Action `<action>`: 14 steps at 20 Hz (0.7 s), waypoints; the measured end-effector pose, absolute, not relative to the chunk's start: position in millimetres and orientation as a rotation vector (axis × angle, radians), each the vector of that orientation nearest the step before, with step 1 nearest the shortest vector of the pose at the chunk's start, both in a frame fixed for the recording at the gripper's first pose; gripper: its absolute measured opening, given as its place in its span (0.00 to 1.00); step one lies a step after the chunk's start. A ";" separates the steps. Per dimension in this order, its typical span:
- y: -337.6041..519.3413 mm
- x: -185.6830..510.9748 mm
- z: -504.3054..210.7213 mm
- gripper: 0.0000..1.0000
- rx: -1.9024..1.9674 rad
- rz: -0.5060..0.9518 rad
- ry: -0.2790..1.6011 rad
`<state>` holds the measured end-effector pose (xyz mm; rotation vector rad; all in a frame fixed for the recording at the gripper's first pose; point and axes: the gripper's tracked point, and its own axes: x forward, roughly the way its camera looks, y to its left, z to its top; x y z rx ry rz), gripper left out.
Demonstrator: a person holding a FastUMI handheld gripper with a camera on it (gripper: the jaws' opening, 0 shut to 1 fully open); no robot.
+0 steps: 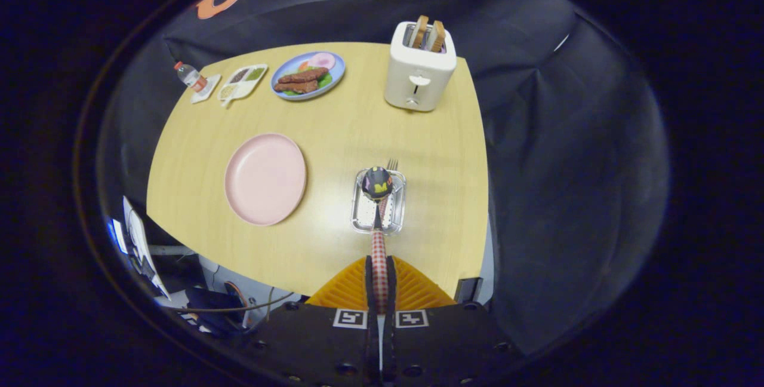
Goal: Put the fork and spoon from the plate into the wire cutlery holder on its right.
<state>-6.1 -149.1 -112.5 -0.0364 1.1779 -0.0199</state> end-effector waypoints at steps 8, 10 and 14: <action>-145.1 -1.2 -137.6 0.03 0.038 -0.024 1.301; -143.4 -0.1 -138.9 0.03 0.044 -0.023 1.312; -143.2 2.2 -139.0 0.06 0.051 -0.030 1.324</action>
